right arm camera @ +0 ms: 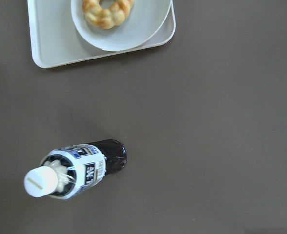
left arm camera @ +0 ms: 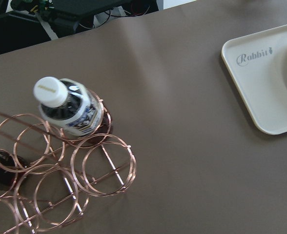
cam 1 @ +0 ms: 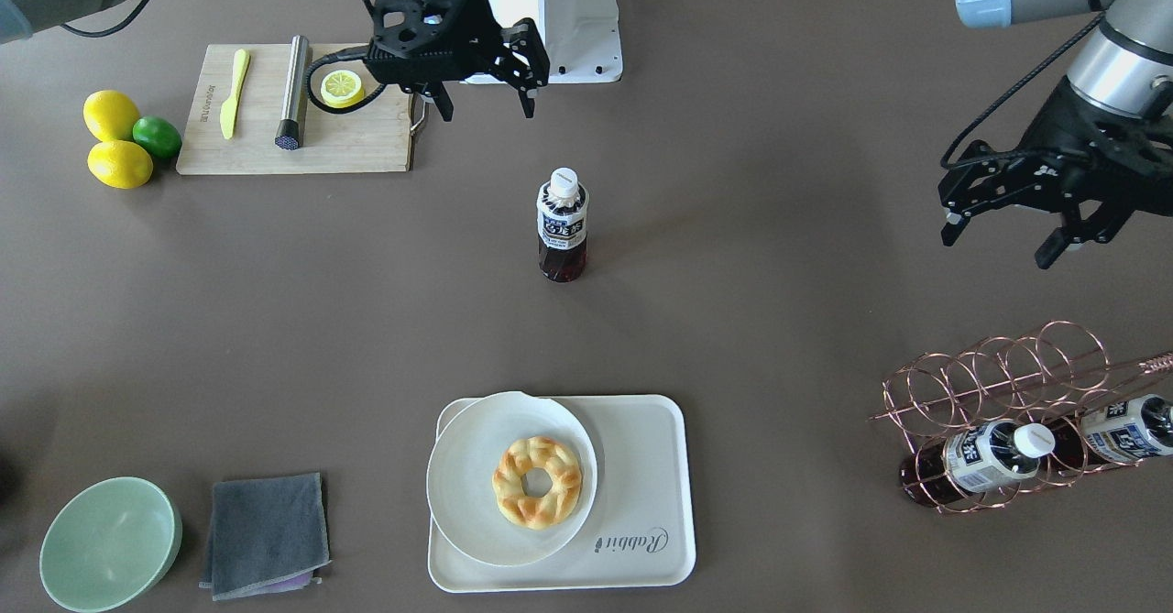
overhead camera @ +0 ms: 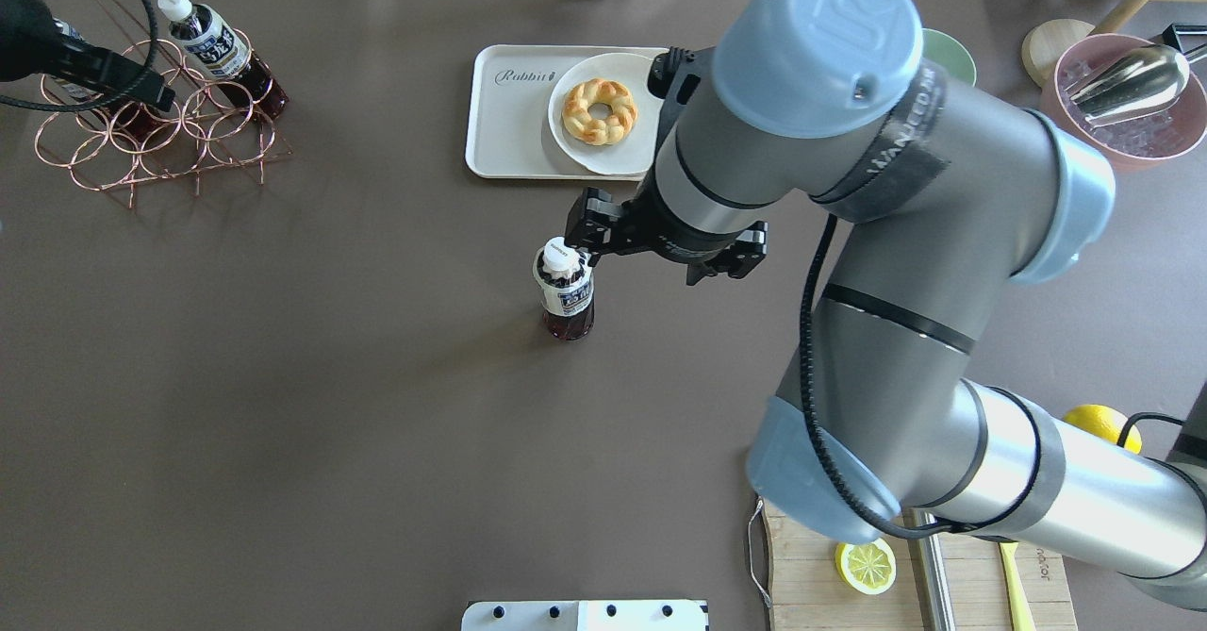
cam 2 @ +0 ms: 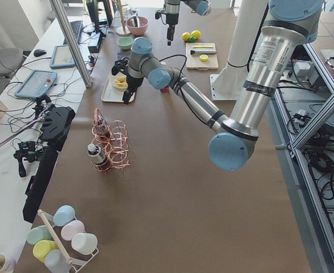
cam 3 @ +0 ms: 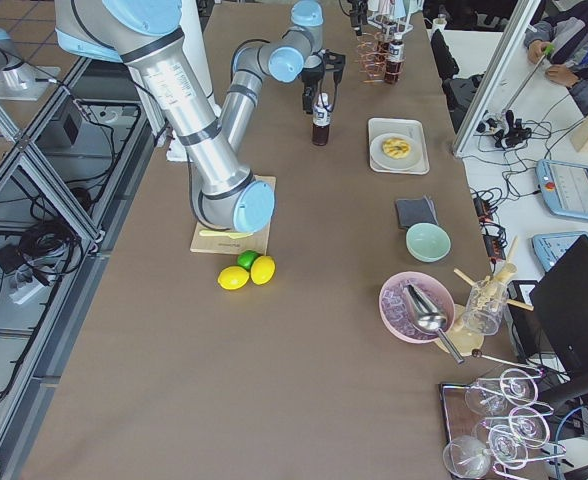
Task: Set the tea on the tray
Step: 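Withdraw the left arm while the right gripper reaches down and grasps the bottle, then lift the tea bottle with the right gripper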
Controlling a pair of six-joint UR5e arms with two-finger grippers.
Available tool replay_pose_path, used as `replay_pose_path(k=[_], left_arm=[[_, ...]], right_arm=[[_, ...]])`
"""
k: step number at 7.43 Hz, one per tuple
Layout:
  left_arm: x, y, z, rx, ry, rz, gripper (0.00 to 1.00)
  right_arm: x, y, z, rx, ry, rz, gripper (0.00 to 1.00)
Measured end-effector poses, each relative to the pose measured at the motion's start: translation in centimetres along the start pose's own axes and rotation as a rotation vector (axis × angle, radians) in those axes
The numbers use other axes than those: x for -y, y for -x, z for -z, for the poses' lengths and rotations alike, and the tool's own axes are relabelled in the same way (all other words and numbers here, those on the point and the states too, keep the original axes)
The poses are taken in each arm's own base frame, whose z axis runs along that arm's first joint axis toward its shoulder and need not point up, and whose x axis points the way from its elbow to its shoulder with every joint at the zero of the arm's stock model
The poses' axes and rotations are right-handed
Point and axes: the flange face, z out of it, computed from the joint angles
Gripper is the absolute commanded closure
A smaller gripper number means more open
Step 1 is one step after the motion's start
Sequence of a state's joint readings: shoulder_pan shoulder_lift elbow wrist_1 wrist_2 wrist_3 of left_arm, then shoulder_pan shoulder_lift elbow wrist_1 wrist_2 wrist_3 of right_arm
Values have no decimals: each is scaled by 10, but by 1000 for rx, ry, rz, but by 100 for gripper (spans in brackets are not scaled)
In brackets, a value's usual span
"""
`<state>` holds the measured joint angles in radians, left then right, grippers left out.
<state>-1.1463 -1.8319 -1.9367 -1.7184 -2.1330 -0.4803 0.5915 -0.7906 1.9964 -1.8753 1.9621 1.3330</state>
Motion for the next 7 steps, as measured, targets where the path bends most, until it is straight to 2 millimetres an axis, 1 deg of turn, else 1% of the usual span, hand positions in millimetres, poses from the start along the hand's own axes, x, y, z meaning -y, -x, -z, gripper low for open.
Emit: replay_pose_path(k=[1,2,3,4,5,6,7], left_arm=[[-28,48,4,-5,6,-9,3],[-59,98,14,-8,13,-17,3],[-89,151,29,-4,21,-31,3],[-114,197,44,-6,21,-36,3],[-135,228,55,-6,17,-38,3],[-148,244,61,-5,15,-38,3],[-153,250,63,-4,14,-37,3]], right_arm=[[-9,30,-5,-4,-3,28,9],[-16,58,-10,-10,-15,51,10],[-16,83,-22,-31,-31,75,12],[-10,101,-33,-57,-46,113,12],[7,110,-43,-90,-65,150,13],[31,112,-60,-117,-81,186,13],[51,111,-74,-133,-86,203,13]])
